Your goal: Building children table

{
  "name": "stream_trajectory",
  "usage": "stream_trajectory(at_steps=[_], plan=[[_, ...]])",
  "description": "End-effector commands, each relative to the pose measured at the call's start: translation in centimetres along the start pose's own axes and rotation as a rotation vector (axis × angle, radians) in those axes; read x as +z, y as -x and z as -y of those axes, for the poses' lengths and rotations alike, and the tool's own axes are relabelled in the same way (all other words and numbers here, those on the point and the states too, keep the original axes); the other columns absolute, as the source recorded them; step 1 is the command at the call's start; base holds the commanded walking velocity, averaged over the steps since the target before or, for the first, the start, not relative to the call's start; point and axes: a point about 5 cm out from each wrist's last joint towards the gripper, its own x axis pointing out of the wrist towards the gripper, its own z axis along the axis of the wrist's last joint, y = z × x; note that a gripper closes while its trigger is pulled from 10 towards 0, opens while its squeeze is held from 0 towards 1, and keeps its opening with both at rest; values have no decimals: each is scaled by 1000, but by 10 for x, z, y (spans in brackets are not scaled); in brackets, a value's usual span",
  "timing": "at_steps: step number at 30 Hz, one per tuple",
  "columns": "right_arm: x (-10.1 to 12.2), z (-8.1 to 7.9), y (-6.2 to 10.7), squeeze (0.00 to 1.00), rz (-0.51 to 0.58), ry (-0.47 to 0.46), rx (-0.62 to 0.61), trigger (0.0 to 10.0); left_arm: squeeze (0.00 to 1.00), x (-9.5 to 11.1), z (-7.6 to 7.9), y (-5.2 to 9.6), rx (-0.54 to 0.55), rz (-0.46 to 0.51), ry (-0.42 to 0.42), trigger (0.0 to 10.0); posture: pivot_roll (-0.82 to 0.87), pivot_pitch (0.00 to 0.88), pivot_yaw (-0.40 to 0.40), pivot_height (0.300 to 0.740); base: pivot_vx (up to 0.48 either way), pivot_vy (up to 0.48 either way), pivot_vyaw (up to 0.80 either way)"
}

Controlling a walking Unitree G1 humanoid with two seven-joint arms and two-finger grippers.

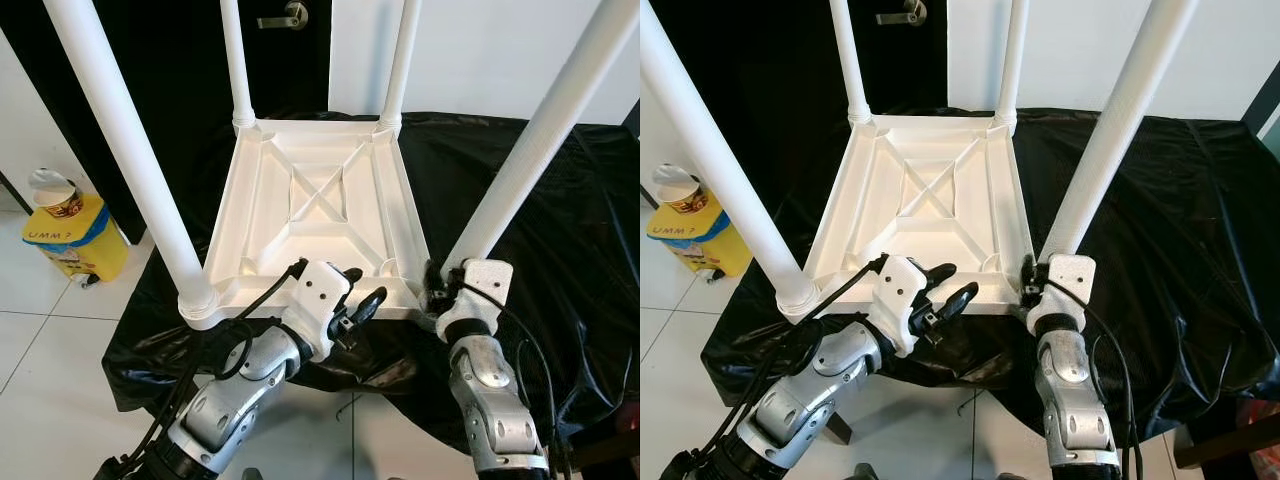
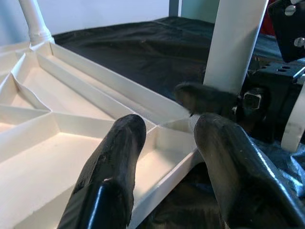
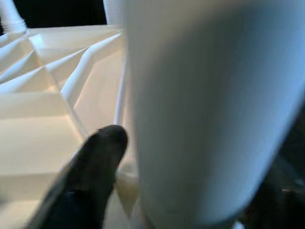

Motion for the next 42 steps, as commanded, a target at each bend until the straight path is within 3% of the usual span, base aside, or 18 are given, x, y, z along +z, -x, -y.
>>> stream_trajectory(at_steps=[1,8,12,14,15,16,21,25,26,27,28,38,39,42], plan=[[0,-3,1,1000,5,-21,12,10000,0,4,11,0,-203,5,4,10000,57,61,-15,740,0,0,0],[18,8,4,1000,90,-35,147,10000,0,4,11,0,-201,-4,8,10000,53,69,-14,740,0,0,0],[19,10,5,1000,98,-37,166,10000,0,4,10,-1,-200,-5,9,10000,53,69,-14,740,0,0,0],[22,23,4,1000,92,-9,315,10000,0,4,10,-2,-201,-11,15,10000,46,79,-6,740,0,0,0],[22,23,4,1000,92,-9,315,10000,0,4,10,-2,-201,-11,15,10000,46,79,-6,740,0,0,0],[22,26,2,47,75,18,372,10000,0,4,11,-3,-203,-12,15,10000,46,80,-6,740,0,0,0],[22,31,-1,0,49,39,427,10000,0,4,11,-3,-205,-13,17,10000,47,82,-7,740,0,0,0],[26,40,-16,0,21,121,532,10000,0,5,13,-5,-209,-13,28,10000,51,81,1,740,0,0,0],[26,41,-20,0,8,143,562,4157,0,6,14,-6,-212,-13,29,10000,52,81,1,740,0,0,0],[27,42,-21,0,1,153,577,4157,0,6,14,-7,-214,-13,30,10000,53,80,-1,740,0,0,0],[26,43,-22,0,-7,167,600,0,0,6,14,-7,-216,-13,28,10000,54,79,-4,740,0,0,0],[11,46,-14,0,-86,205,643,0,0,7,15,-8,-215,-8,26,10000,47,80,-7,740,0,0,0],[10,47,-14,0,-92,215,623,10000,0,7,15,-8,-217,-8,28,10000,47,82,-8,740,0,0,0],[9,48,-15,0,-96,228,603,10000,0,7,15,-8,-218,-9,28,10000,45,83,-7,740,0,0,0]])
